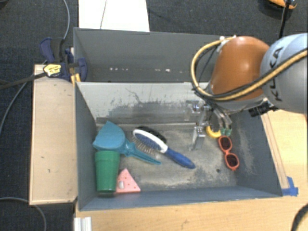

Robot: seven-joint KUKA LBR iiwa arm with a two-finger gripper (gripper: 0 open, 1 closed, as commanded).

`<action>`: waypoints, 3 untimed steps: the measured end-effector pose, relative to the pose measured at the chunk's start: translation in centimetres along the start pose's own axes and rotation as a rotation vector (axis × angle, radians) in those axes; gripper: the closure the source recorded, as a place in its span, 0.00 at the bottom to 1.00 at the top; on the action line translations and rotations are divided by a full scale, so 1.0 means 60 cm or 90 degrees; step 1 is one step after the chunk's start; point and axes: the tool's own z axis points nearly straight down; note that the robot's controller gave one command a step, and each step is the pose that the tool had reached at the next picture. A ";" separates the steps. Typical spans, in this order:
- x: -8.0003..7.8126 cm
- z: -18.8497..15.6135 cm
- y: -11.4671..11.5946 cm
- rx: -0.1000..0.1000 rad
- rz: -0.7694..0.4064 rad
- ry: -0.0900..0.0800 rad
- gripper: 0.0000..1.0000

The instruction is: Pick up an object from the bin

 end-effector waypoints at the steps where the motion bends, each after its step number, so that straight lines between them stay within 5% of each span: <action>1: -0.014 0.089 0.054 -0.001 0.008 0.001 0.00; 3: 0.048 0.194 0.079 0.000 -0.049 0.000 0.00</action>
Offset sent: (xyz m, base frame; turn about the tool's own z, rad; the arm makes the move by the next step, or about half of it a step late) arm -0.0187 0.0446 -0.1049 -0.0431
